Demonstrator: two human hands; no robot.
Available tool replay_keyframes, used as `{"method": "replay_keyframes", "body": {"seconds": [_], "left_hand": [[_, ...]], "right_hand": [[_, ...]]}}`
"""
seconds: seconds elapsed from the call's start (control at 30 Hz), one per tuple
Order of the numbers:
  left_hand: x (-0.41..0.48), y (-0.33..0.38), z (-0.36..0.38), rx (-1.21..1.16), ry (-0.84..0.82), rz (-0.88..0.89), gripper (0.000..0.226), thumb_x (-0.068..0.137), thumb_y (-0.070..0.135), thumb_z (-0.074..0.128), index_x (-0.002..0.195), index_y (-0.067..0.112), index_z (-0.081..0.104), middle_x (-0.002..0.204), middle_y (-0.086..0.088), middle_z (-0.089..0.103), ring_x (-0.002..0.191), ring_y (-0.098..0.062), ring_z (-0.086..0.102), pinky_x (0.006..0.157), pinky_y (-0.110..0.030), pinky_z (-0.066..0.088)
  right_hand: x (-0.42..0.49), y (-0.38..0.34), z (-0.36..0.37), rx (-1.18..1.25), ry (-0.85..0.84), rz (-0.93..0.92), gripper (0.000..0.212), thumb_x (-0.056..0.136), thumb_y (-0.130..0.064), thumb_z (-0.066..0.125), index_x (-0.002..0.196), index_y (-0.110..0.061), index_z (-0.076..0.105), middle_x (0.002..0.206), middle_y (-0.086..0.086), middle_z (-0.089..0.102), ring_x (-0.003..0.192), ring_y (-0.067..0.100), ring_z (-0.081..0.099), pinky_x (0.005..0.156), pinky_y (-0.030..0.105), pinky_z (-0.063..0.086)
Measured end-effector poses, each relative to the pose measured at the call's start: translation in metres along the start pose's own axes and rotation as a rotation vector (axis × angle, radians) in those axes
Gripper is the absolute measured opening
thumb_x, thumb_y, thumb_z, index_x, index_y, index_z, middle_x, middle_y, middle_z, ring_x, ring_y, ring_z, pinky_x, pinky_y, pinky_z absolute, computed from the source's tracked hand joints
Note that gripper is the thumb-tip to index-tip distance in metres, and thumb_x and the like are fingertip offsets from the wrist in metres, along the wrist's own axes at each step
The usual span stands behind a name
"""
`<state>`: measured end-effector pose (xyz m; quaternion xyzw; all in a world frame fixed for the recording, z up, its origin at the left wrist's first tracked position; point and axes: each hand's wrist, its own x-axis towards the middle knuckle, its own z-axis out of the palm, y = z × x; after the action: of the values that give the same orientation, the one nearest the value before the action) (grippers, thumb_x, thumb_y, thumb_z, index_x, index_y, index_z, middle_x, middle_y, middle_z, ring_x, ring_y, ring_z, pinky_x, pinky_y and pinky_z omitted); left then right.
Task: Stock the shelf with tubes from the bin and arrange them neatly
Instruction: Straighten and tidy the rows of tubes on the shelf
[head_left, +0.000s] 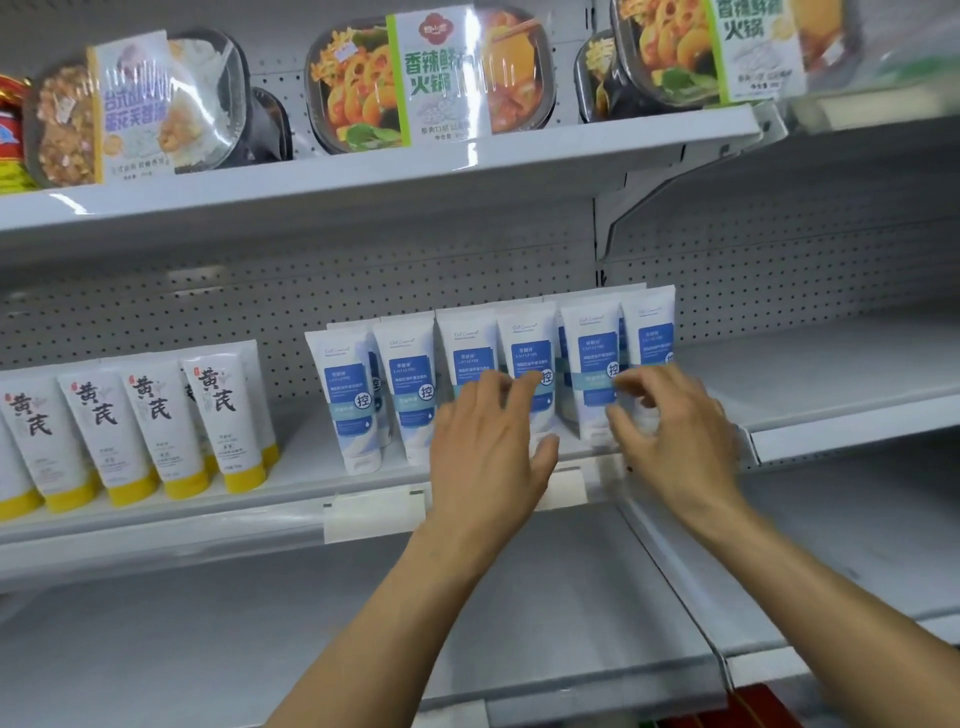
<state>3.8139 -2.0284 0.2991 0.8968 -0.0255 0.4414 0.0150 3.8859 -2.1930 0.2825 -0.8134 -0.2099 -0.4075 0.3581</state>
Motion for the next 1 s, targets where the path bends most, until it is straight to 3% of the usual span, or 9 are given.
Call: {"method": "replay_keyframes", "body": {"seconds": [0.1,0.2,0.3,0.5,0.73,1.0], "left_hand": [[0.037,0.009,0.005,-0.068,0.072,0.07,0.07,0.08,0.044,0.065,0.142,0.019,0.042,0.132,-0.007,0.05,0.117,-0.026,0.05,0.098,-0.041,0.04],[0.075,0.015,0.006,0.048,0.017,0.11,0.088,0.079,0.057,0.065,0.15,0.022,0.026,0.146,-0.005,0.039,0.134,-0.024,0.037,0.119,-0.048,0.016],[0.102,0.021,0.009,0.187,-0.085,0.153,0.099,0.075,0.069,0.061,0.151,0.023,0.019,0.148,-0.003,0.037,0.138,-0.022,0.033,0.12,-0.052,0.0],[0.119,0.02,0.016,0.293,-0.173,0.238,0.099,0.067,0.071,0.067,0.146,0.027,0.029,0.135,0.0,0.052,0.127,-0.021,0.046,0.118,-0.053,0.005],[0.119,0.017,0.02,0.273,-0.165,0.231,0.093,0.069,0.068,0.069,0.143,0.029,0.031,0.134,0.0,0.052,0.126,-0.021,0.047,0.115,-0.05,0.012],[0.118,0.021,0.023,0.25,-0.142,0.226,0.089,0.07,0.066,0.07,0.141,0.028,0.033,0.131,0.001,0.053,0.123,-0.02,0.048,0.112,-0.046,0.017]], "right_hand": [[0.02,0.02,-0.013,0.066,0.027,0.166,0.048,0.082,-0.027,0.071,0.124,-0.019,0.049,0.122,0.002,0.056,0.112,0.023,0.052,0.091,0.045,0.046],[0.034,0.028,-0.019,0.047,-0.096,0.259,0.072,0.08,-0.033,0.073,0.139,-0.016,0.035,0.139,0.004,0.048,0.126,0.025,0.044,0.1,0.044,0.041],[0.039,0.031,-0.02,0.061,-0.24,0.345,0.082,0.078,-0.039,0.075,0.142,-0.019,0.029,0.137,0.005,0.052,0.121,0.027,0.053,0.098,0.044,0.044],[0.034,0.038,-0.01,0.037,-0.317,0.376,0.069,0.077,-0.038,0.073,0.132,-0.027,0.034,0.119,0.001,0.065,0.099,0.026,0.064,0.085,0.044,0.053],[0.032,0.042,-0.004,0.031,-0.313,0.391,0.054,0.081,-0.035,0.069,0.125,-0.027,0.039,0.114,0.002,0.065,0.097,0.029,0.063,0.082,0.046,0.053],[0.032,0.042,-0.005,0.024,-0.296,0.373,0.053,0.083,-0.036,0.068,0.125,-0.023,0.039,0.11,0.003,0.063,0.093,0.029,0.061,0.077,0.04,0.052]]}}
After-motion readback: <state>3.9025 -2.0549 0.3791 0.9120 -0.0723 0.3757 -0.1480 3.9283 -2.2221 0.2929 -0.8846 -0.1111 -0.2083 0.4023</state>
